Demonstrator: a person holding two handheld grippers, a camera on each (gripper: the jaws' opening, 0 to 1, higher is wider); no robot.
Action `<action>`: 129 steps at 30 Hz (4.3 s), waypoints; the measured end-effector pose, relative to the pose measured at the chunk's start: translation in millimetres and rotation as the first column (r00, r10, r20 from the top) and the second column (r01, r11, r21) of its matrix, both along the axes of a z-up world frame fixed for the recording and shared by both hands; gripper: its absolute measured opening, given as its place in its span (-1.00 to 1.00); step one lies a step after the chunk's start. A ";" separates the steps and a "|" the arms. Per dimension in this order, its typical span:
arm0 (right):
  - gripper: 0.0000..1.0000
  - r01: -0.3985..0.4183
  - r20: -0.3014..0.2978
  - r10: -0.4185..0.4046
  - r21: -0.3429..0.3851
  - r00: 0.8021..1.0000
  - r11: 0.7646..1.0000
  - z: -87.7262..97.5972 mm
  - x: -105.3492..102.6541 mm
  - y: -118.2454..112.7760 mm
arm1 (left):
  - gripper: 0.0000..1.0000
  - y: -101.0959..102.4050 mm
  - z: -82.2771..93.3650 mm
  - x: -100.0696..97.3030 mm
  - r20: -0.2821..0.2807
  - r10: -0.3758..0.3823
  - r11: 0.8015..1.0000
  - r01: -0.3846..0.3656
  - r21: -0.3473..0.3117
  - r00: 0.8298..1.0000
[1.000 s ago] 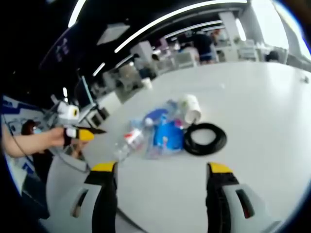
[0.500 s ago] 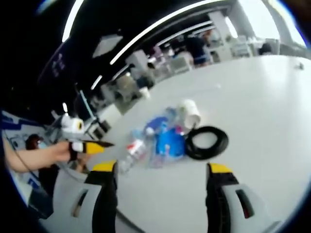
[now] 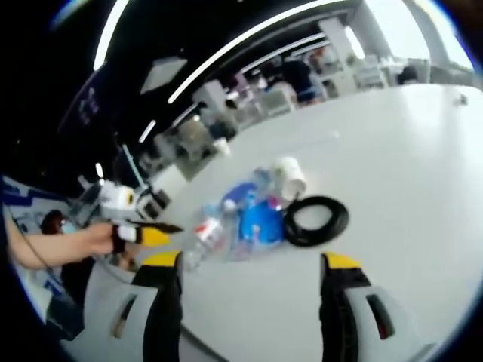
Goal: Arrange the tabletop items into an orderly group along one side of the table until the central work area is clear of visible clutter.
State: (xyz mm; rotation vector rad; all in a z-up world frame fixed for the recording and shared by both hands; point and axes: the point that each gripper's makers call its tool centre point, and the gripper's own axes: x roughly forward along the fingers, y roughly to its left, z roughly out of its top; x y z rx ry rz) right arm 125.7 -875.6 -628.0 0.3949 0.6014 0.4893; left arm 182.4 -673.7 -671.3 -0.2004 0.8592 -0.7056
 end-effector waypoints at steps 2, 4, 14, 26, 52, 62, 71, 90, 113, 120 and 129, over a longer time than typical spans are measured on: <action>0.43 0.000 -0.002 0.000 0.000 1.000 1.000 -0.4 -0.1 -0.3 | 0.82 -2.4 -1.0 -0.6 -0.004 -0.008 1.000 0.008 0.003 1.000; 0.43 0.000 0.000 0.000 -0.001 1.000 1.000 -0.1 0.8 -0.9 | 0.82 -3.7 -3.3 -0.8 -0.010 -0.016 1.000 0.016 0.010 1.000; 0.43 0.004 -0.002 -0.004 0.005 1.000 1.000 -0.7 1.6 -1.3 | 0.78 -6.6 -18.8 1.6 -0.041 -0.033 0.998 0.036 0.060 0.999; 0.43 0.023 -0.004 -0.023 -0.001 1.000 1.000 0.7 -1.9 -13.5 | 0.77 -13.0 -26.9 4.3 -0.069 -0.010 0.997 0.016 0.078 0.998; 0.43 0.034 -0.040 -0.034 0.016 0.999 0.999 -14.0 -17.0 -15.7 | 0.60 -12.3 -53.2 9.1 -0.100 0.023 0.980 -0.002 0.201 0.995; 0.43 0.081 -0.044 -0.080 0.029 0.996 0.996 -15.2 -22.2 -32.7 | 0.48 -5.3 -61.6 11.2 -0.077 0.042 0.969 -0.022 0.248 0.996; 0.43 0.092 -0.061 -0.089 0.043 0.994 0.995 -22.7 -28.9 -28.1 | 0.40 1.2 -63.7 16.0 -0.062 0.076 0.956 -0.055 0.290 0.995; 0.43 0.076 -0.092 -0.074 0.026 0.993 0.997 -34.7 -37.8 -31.8 | -0.14 8.0 -68.3 16.7 -0.013 0.069 0.916 -0.058 0.398 0.998; 0.41 0.009 -0.060 -0.006 0.056 0.998 0.998 -14.7 -4.2 2.9 | -0.20 6.9 -64.1 10.1 0.038 0.070 0.934 -0.079 0.347 0.997; 0.38 0.028 -0.048 -0.019 0.199 0.999 0.980 11.2 35.8 40.6 | -0.19 7.4 -64.1 11.5 0.048 0.077 0.939 -0.089 0.334 0.996; 0.38 0.017 -0.046 -0.006 0.240 0.999 0.971 22.5 58.6 66.4 | -0.19 7.0 -64.3 11.1 0.052 0.088 0.939 -0.100 0.329 0.995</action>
